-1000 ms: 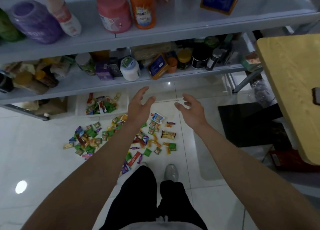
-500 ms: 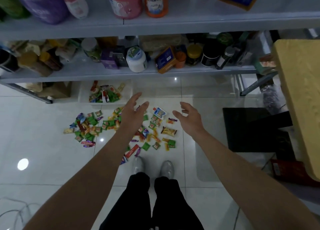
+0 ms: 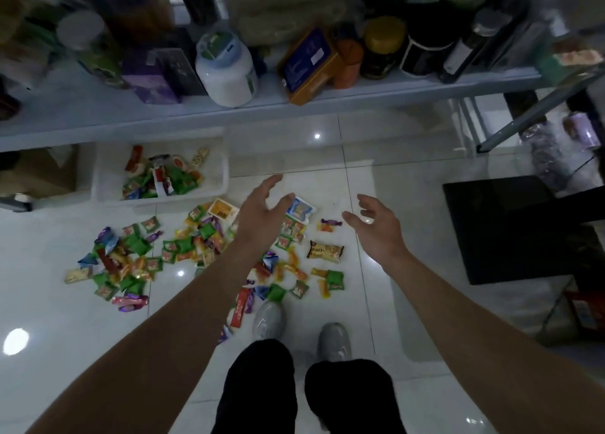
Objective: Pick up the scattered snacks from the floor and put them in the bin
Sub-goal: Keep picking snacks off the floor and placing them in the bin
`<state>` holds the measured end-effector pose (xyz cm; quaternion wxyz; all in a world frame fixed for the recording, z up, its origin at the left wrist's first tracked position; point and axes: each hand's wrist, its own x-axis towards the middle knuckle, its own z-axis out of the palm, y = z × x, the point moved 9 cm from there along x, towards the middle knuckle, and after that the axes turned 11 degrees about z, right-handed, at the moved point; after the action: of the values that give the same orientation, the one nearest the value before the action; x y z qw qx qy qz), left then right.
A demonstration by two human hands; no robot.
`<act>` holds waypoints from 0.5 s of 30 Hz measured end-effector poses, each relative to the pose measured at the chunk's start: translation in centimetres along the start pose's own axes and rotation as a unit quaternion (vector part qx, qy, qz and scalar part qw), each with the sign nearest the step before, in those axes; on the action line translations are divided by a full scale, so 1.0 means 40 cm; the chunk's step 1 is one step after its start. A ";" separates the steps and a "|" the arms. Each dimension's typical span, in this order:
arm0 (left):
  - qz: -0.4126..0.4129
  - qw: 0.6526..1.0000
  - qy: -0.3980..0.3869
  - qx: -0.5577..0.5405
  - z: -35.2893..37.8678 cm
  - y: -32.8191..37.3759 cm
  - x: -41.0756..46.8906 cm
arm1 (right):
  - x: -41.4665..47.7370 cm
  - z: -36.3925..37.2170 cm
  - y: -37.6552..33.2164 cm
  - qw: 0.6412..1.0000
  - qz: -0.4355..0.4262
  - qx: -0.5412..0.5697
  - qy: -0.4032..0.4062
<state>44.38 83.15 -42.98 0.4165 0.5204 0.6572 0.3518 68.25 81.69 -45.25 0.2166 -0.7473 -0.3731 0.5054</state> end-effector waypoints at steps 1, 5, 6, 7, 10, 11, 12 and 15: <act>0.002 1.000 -0.011 0.004 0.037 -0.068 0.029 | 0.054 0.030 0.046 1.000 0.003 0.000 0.005; 0.022 0.999 -0.039 0.025 0.182 -0.342 0.132 | 0.266 0.161 0.242 1.000 0.006 -0.006 0.013; 0.028 0.998 -0.043 0.034 0.218 -0.410 0.159 | 0.321 0.193 0.295 1.000 0.007 -0.005 0.016; 0.034 0.998 -0.045 0.039 0.252 -0.475 0.186 | 0.373 0.222 0.346 1.000 0.010 -0.003 0.019; 0.037 0.998 -0.041 0.033 0.338 -0.656 0.264 | 0.523 0.307 0.479 1.000 0.019 0.004 0.020; 0.038 0.998 -0.042 0.038 0.364 -0.707 0.289 | 0.571 0.332 0.519 1.000 0.020 0.000 0.018; 0.041 0.997 -0.044 0.046 0.390 -0.754 0.315 | 0.618 0.354 0.556 1.000 0.020 -0.008 0.019; 0.055 0.996 -0.049 0.053 0.457 -0.864 0.382 | 0.745 0.395 0.642 0.999 0.010 -0.037 0.033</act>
<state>45.86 91.31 -84.15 0.4000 0.5937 0.6242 0.3128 68.72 87.89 -87.19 0.1957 -0.7751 -0.3764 0.4683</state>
